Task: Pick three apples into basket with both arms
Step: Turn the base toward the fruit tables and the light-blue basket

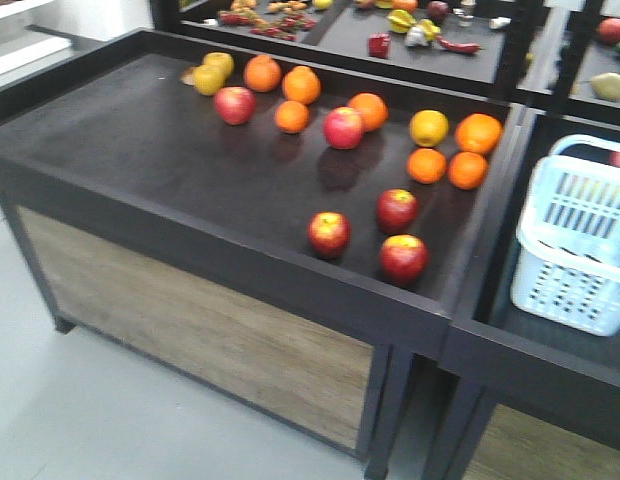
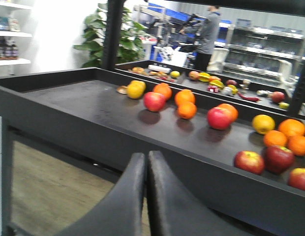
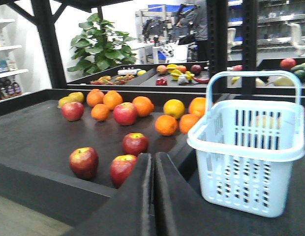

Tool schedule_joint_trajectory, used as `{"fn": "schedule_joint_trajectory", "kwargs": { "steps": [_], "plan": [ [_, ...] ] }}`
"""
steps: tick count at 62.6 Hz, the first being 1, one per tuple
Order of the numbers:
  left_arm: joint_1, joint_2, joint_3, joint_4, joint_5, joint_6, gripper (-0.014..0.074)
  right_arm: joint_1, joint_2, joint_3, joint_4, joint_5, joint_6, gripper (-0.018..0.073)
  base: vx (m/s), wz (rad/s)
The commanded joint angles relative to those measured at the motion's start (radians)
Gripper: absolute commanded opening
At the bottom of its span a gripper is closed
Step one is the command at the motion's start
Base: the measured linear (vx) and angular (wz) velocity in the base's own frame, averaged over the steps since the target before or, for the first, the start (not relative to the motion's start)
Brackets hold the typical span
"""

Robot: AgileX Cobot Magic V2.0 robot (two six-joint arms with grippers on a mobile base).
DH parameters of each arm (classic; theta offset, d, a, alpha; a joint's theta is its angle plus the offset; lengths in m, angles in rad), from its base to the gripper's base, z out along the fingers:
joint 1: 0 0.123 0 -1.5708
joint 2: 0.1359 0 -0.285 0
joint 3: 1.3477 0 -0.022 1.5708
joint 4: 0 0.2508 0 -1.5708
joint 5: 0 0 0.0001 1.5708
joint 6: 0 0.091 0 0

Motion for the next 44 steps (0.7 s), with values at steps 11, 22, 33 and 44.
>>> {"fn": "schedule_joint_trajectory", "kwargs": {
  "steps": [11, 22, 33, 44],
  "plan": [
    [-0.002, -0.003, -0.025, -0.002, -0.079, -0.009, -0.0006, -0.004, -0.012, 0.013, -0.006, -0.076, -0.007, -0.0005, 0.00, -0.30],
    [-0.002, -0.003, -0.025, -0.002, -0.079, -0.009, -0.0006, -0.004, -0.012, 0.013, -0.006, -0.074, -0.007, -0.0005, 0.00, -0.31],
    [-0.002, -0.003, -0.025, -0.002, -0.079, -0.009, -0.0006, -0.004, -0.012, 0.013, -0.006, -0.074, -0.007, -0.0005, -0.01, -0.36],
    [-0.002, -0.003, -0.025, -0.002, -0.079, -0.009, -0.0006, -0.004, -0.012, 0.013, -0.006, -0.074, -0.007, -0.0005, -0.01, -0.37]
  ]
}}
